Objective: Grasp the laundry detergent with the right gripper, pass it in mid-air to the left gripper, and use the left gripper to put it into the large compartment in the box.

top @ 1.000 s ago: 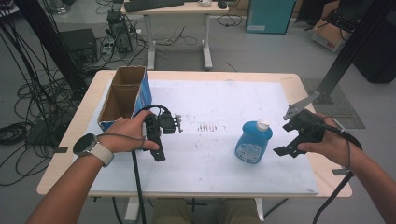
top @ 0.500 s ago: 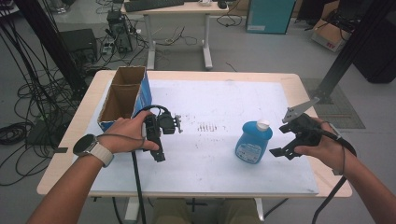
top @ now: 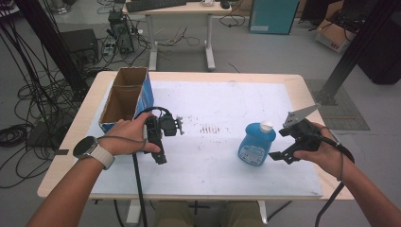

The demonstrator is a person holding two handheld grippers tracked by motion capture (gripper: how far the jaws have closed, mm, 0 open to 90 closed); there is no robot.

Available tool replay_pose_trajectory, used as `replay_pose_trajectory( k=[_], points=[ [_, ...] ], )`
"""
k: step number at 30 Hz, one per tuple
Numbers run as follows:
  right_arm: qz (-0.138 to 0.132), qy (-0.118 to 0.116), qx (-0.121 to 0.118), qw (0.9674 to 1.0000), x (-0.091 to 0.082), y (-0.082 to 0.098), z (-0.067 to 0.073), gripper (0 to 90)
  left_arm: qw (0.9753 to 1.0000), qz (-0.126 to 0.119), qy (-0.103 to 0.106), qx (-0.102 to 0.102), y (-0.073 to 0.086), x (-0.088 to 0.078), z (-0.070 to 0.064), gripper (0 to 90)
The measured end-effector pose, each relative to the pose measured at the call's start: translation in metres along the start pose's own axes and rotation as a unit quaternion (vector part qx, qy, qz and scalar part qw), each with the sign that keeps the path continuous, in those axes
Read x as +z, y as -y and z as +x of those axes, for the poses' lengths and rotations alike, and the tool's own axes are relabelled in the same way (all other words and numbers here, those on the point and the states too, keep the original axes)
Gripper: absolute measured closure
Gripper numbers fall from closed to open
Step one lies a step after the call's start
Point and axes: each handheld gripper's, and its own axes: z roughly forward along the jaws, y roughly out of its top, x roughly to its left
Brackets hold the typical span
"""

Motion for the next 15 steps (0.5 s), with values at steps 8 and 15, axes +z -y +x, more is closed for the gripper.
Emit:
replay_pose_trajectory(
  k=[8, 15],
  points=[
    [-0.034, 0.005, -0.004, 0.9994, 0.005, 0.007, 0.001, 5.2, 1.0, -0.002, 0.0, 0.0, -0.002, 0.0, -0.001, 8.9],
    [-0.049, 0.003, -0.007, 0.9988, 0.01, 0.013, 0.0, 5.2, 1.0, 0.001, 0.003, 0.001, 0.0, 0.001, 0.0, 9.0]
  ],
)
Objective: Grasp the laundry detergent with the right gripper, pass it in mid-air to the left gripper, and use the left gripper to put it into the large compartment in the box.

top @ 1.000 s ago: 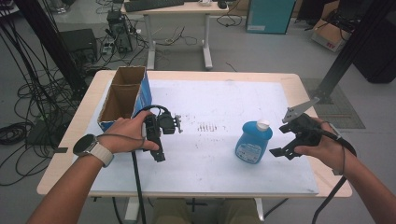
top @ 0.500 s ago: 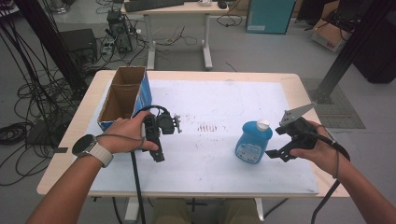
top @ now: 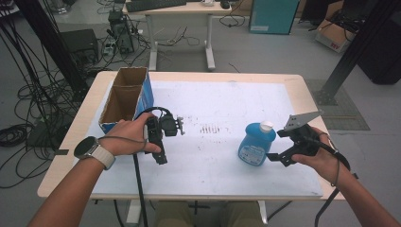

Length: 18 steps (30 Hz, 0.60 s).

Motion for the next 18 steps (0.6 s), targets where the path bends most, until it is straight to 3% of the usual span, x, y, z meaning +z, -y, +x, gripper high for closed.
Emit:
replay_pose_trajectory(
  k=[18],
  points=[
    [-0.046, 0.004, 0.013, 0.9989, 0.003, 0.011, 0.001, 5.1, 1.0, 0.0, 0.0, -0.002, 0.001, 0.001, 0.001, 9.0]
  ],
)
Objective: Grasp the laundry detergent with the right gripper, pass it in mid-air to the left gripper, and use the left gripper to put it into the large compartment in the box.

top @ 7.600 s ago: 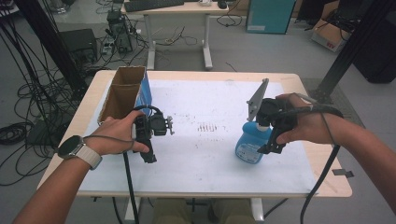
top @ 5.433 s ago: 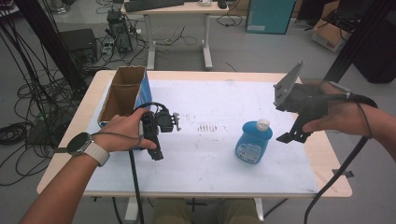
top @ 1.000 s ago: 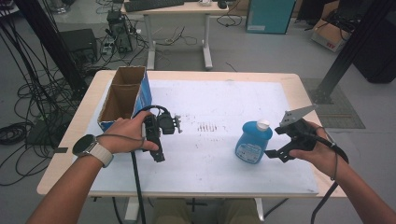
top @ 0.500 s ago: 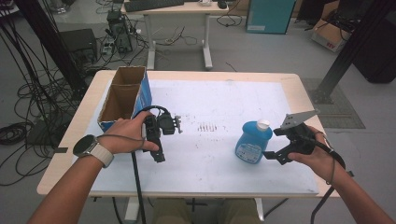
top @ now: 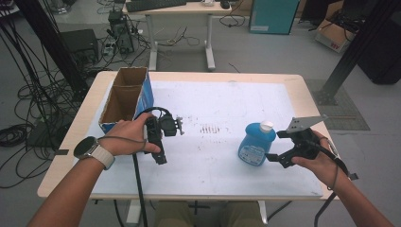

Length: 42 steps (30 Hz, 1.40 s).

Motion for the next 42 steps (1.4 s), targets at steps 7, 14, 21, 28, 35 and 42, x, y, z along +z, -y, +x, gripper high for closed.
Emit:
replay_pose_trajectory(
  k=[7, 14, 21, 28, 35, 42],
  points=[
    [-0.008, -0.003, 0.002, 1.0, 0.0004, 0.0003, 0.0011, 3.7, 1.0, -0.002, 0.001, -0.001, -0.0003, 0.0, -0.0006, 9.0],
    [-0.007, 0.0, 0.003, 1.0, 0.001, 0.0002, 0.0007, 2.9, 1.0, -0.003, 0.0, -0.003, 0.001, 0.0005, -0.0004, 9.0],
    [-0.007, -0.001, 0.005, 1.0, 0.0012, 0.0014, 0.0004, 2.9, 1.0, 0.001, 0.0, -0.002, 0.0023, 0.0005, 0.0002, 9.0],
    [-0.01, 0.001, 0.004, 0.9999, -0.0009, 0.0007, -0.0004, 3.9, 1.0, 0.0, 0.0, -0.003, 0.0015, 0.0002, -0.0001, 9.0],
    [-0.01, 0.0, 0.004, 0.9999, -0.0007, 0.0004, -0.0005, 4.2, 1.0, 0.003, 0.0, -0.002, 0.0015, -0.0004, 0.0002, 9.0],
    [-0.008, -0.002, 0.004, 1.0, -0.0004, 0.0005, -0.0005, 4.4, 1.0, -0.002, -0.001, -0.006, 0.0029, -0.0003, 0.0008, 9.0]
  ],
)
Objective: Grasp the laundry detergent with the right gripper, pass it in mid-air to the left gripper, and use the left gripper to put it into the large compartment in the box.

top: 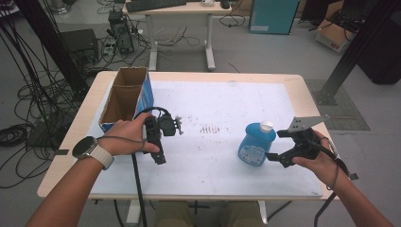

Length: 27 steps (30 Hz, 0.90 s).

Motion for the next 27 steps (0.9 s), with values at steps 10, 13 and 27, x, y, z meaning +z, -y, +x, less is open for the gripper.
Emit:
replay_pose_trajectory(
  k=[10, 13, 27],
  points=[
    [-0.001, 0.002, 0.0, 1.0, -0.0017, 0.0001, -0.0007, 4.5, 1.0, 0.001, 0.002, 0.0, -0.0003, -0.0005, 0.0, 9.0],
    [-0.002, 0.0, 0.001, 1.0, -0.0018, 0.0008, -0.0007, 4.5, 1.0, 0.001, 0.001, 0.0, -0.0004, -0.0008, 0.0001, 9.0],
    [-0.003, 0.0, 0.0, 1.0, -0.0024, 0.0009, -0.0004, 4.5, 1.0, 0.003, 0.0, 0.002, -0.0008, -0.0019, -0.0003, 8.9]
  ],
)
